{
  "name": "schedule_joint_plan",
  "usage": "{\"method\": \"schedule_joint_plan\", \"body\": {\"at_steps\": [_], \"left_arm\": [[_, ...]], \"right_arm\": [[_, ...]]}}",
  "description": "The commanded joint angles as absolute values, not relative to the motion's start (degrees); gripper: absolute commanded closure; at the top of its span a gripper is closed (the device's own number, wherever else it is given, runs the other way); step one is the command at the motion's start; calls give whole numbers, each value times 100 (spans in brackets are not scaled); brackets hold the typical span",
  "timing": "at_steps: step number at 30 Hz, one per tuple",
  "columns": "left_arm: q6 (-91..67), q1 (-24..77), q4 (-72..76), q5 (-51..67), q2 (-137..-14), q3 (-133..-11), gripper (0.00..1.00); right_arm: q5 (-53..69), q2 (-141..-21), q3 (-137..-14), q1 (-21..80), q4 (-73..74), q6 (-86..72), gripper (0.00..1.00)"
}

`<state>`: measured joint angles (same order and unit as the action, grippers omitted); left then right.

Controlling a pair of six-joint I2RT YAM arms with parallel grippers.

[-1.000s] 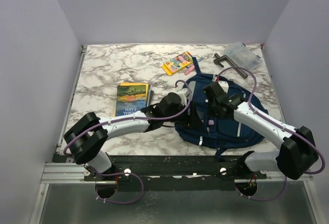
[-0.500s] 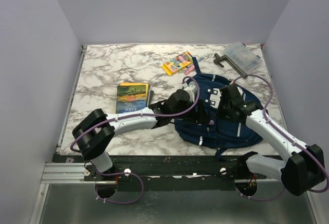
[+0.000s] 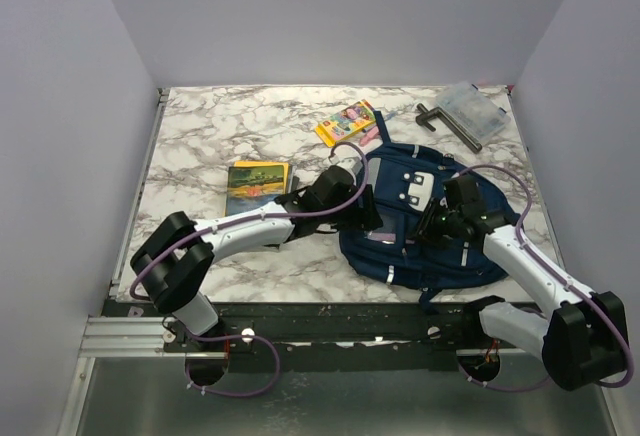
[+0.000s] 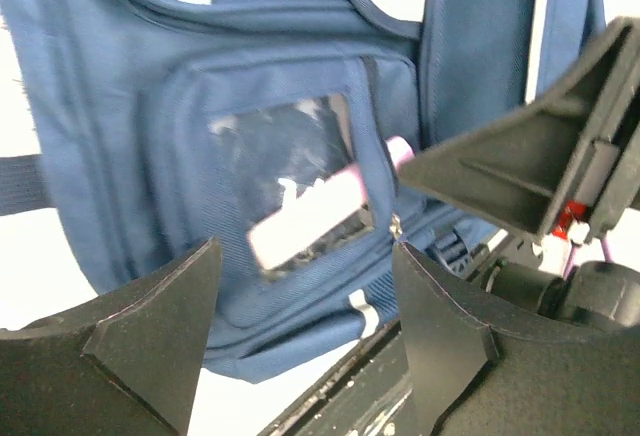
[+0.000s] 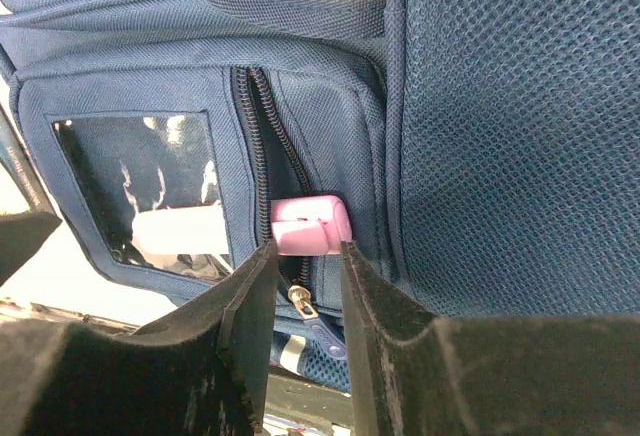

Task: Pack the student bag
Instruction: Adjust the stationery in the student bag.

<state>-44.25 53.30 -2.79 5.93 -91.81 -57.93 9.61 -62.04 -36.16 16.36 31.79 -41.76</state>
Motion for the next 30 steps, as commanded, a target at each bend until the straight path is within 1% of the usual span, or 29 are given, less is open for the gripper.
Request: {"method": "schedule_joint_plan", "body": {"at_steps": [1, 5, 8, 10, 11, 14, 19, 20, 26, 28, 30], "left_arm": [[-4460, 4958, -499, 558, -9054, -5533, 28], [-4525, 4805, -501, 721, -9224, -5489, 28], [-4565, 4774, -492, 847, -9384, -5532, 31], [-4613, 4778, -475, 929, -9484, -5537, 37], [-4638, 4776, -462, 954, -9513, -5529, 42], [-4692, 4778, -369, 1001, -9557, -5436, 54], [-4787, 4774, -267, 1071, -9596, -5264, 62], [-4808, 4779, -235, 1080, -9595, -5240, 63], [-4909, 4778, -106, 1133, -9580, -5083, 67], [-4907, 4776, -91, 1127, -9531, -5050, 67], [-4897, 4775, -71, 1114, -9487, -5028, 68]], "right_arm": [[1282, -6160, -3454, 1589, 2893, -4335, 64], [1189, -6239, -3367, 1582, 2810, -4348, 63], [1200, -6244, -3207, 1582, 2390, -4465, 62], [1285, -6265, -3122, 1581, 2000, -4589, 62], [1357, -6283, -3077, 1582, 1741, -4655, 62], [1603, -6328, -2852, 1582, 898, -5008, 67], [1788, -6336, -2509, 1574, -315, -5536, 77], [1700, -6337, -2488, 1573, -405, -5603, 79], [1078, -6146, -2067, 1571, -1381, -5640, 79], [846, -6201, -2262, 1573, -1220, -5202, 79], [371, -6327, -2648, 1573, -468, -4591, 79]]}}
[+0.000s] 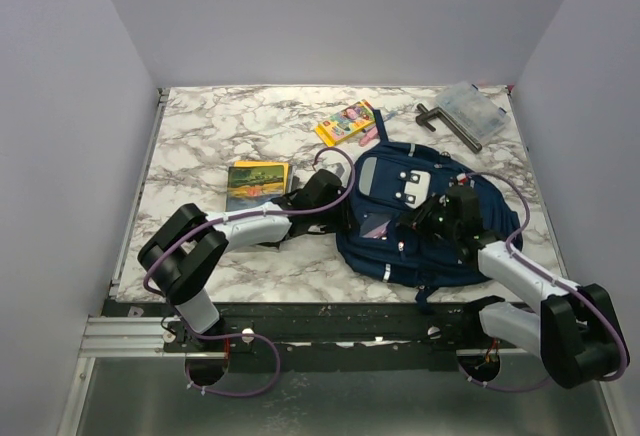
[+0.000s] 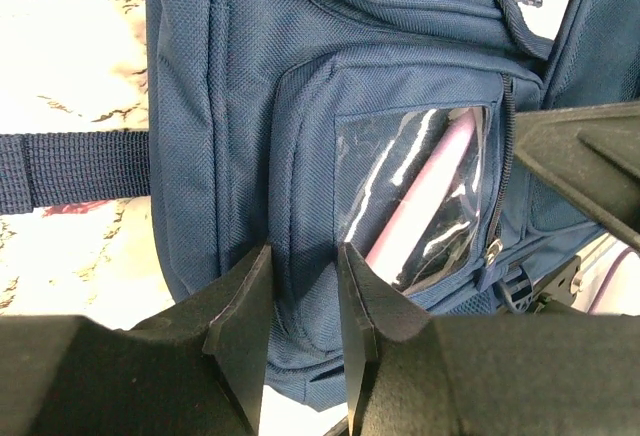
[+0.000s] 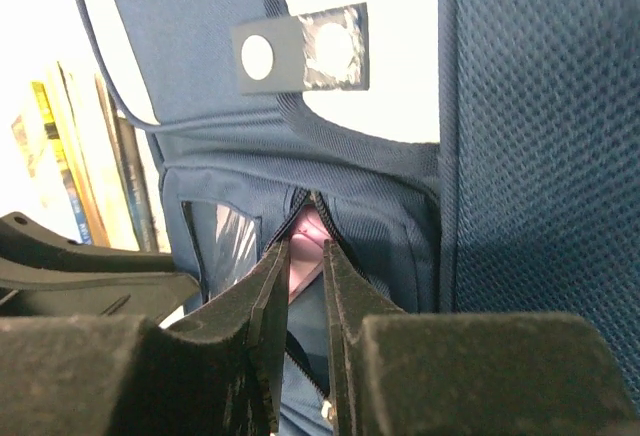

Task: Pack the student bag
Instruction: Adjust the stationery in the student bag.

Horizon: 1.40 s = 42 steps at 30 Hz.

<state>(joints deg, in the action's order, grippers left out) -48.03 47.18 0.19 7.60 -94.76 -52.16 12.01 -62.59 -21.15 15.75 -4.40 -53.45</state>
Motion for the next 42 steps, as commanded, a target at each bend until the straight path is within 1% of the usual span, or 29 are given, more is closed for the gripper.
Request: {"method": "schedule_joint_plan", "body": {"at_steps": [1, 4, 7, 10, 12, 15, 18, 24, 26, 28, 29, 30, 34, 38, 40, 42], "left_arm": [[-4902, 4774, -71, 1104, -9474, -5020, 68], [-4943, 4777, -36, 1133, -9424, -5004, 68], [-4967, 4773, -27, 1168, -9420, -5002, 68], [-4971, 4781, -31, 1199, -9427, -5036, 68], [-4962, 4774, -26, 1213, -9418, -5059, 68], [-4950, 4775, -32, 1226, -9374, -5056, 68], [-4901, 4779, -27, 1261, -9341, -5062, 68], [-4878, 4773, -31, 1371, -9282, -5115, 66], [-4867, 4774, -31, 1371, -9238, -5098, 64], [-4866, 4780, -27, 1399, -9213, -5082, 64], [-4869, 4774, -26, 1397, -9202, -5074, 64], [-4875, 4773, -26, 1397, -9189, -5055, 64], [-4859, 4779, -31, 1378, -9112, -4958, 65], [-4967, 4779, -27, 1486, -9205, -4938, 67], [-5040, 4795, 158, 1550, -9250, -4918, 70], [-5148, 4833, 277, 1611, -9284, -4871, 73]], "right_arm": [[173, -6365, -2756, 1571, -240, -4394, 80], [-693, -6457, -3084, 1598, 741, -3897, 84], [-551, -6823, -3486, 1680, 1372, -3618, 84], [-347, -6869, -3770, 1941, 1779, -3539, 75], [-423, -6784, -4040, 1945, 2208, -3510, 72], [-672, -6858, -4522, 1958, 2981, -3235, 72], [-811, -6973, -4748, 2052, 3494, -3069, 75], [-944, -7294, -4924, 2750, 4030, -3568, 76], [-831, -7117, -4705, 2792, 3852, -3792, 77], [-702, -6935, -4408, 2794, 3565, -3948, 92], [-646, -6922, -4342, 2790, 3525, -4004, 98], [-621, -6931, -4310, 2792, 3540, -4092, 99], [-257, -6760, -3935, 2794, 3179, -4225, 99], [672, -6946, -3653, 2790, 2540, -4480, 99], [1247, -7042, -3401, 2790, 1771, -4644, 99], [1589, -7002, -2927, 2794, 417, -5114, 99]]}}
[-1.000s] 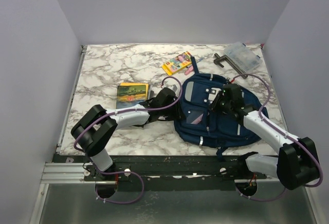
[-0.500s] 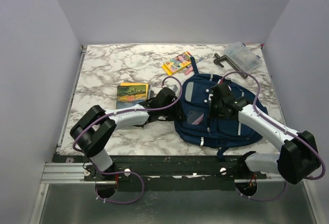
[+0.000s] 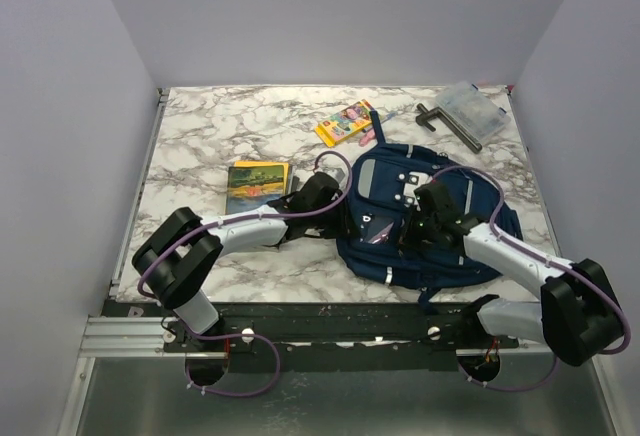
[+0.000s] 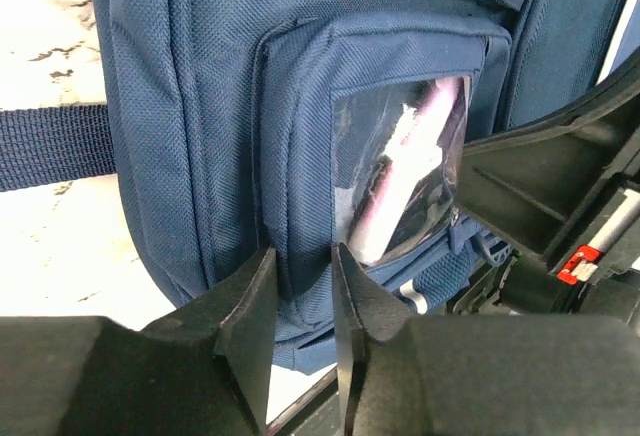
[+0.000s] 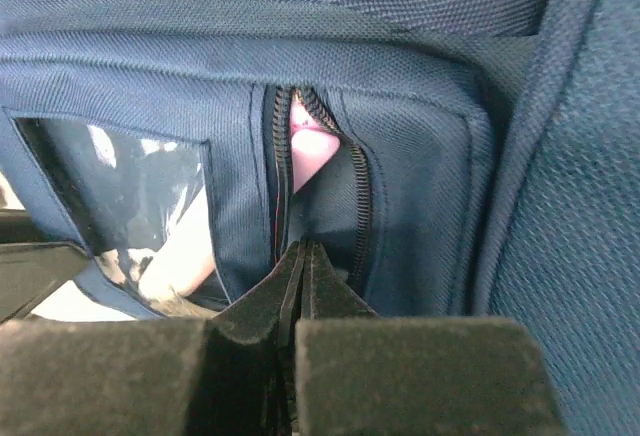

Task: Pack the student bag
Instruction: Adjust the stationery in the student bag.

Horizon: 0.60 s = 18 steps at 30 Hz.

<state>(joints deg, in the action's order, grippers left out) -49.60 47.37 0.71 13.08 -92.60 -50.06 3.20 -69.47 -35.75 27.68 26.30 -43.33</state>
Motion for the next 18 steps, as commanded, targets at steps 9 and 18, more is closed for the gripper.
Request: {"method": "schedule_joint_plan", "body": {"at_steps": [9, 18], "left_arm": [[-5436, 4924, 614, 1635, -9239, -4565, 77], [-5208, 4762, 605, 1355, -8800, -4388, 68]], "right_arm": [[-275, -6022, -1373, 2707, -3529, -7069, 99], [-132, -6467, -1758, 2591, -2903, -7380, 93]]}}
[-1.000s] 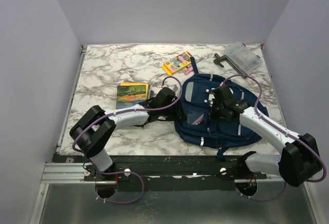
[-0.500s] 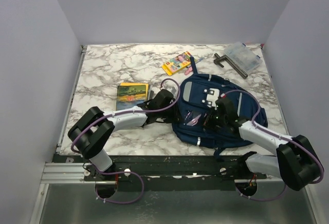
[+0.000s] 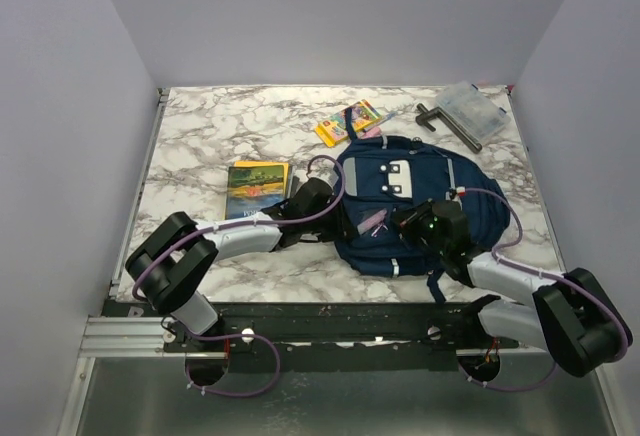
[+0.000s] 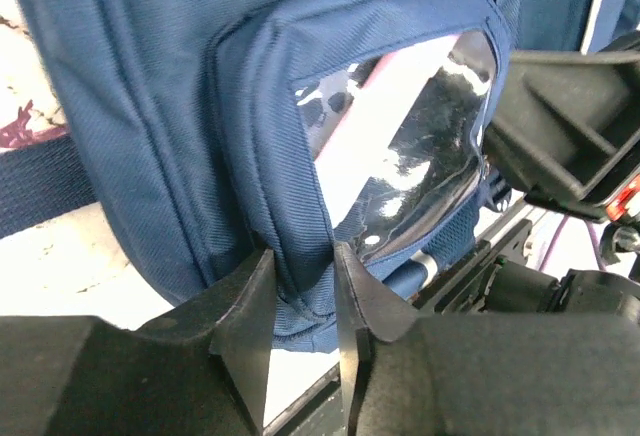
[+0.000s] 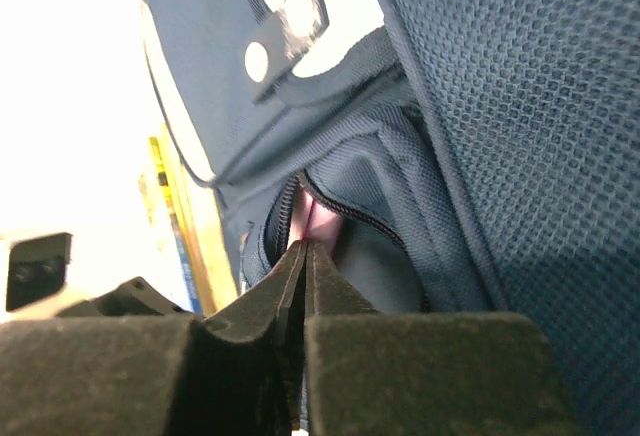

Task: Pack the student bag
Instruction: Adjust the stationery in the student bag.

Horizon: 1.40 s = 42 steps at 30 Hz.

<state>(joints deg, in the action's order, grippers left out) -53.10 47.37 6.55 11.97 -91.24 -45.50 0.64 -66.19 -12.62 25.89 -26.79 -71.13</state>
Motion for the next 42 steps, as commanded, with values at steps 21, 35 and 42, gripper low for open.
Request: {"method": "schedule_joint_plan", "body": {"at_steps": [21, 35, 42], "left_arm": [[-4603, 4687, -119, 1401, -8670, -4821, 45], [-4720, 4547, -143, 1439, -9185, -4770, 46], [-4688, 4431, -133, 1344, -9043, -4576, 46]], "right_arm": [[-375, -7756, -4815, 2599, 2900, -2812, 64], [-2404, -8919, -4811, 3530, 2996, -3265, 46], [-2661, -8659, -5036, 3538, 3135, -3322, 89]]}}
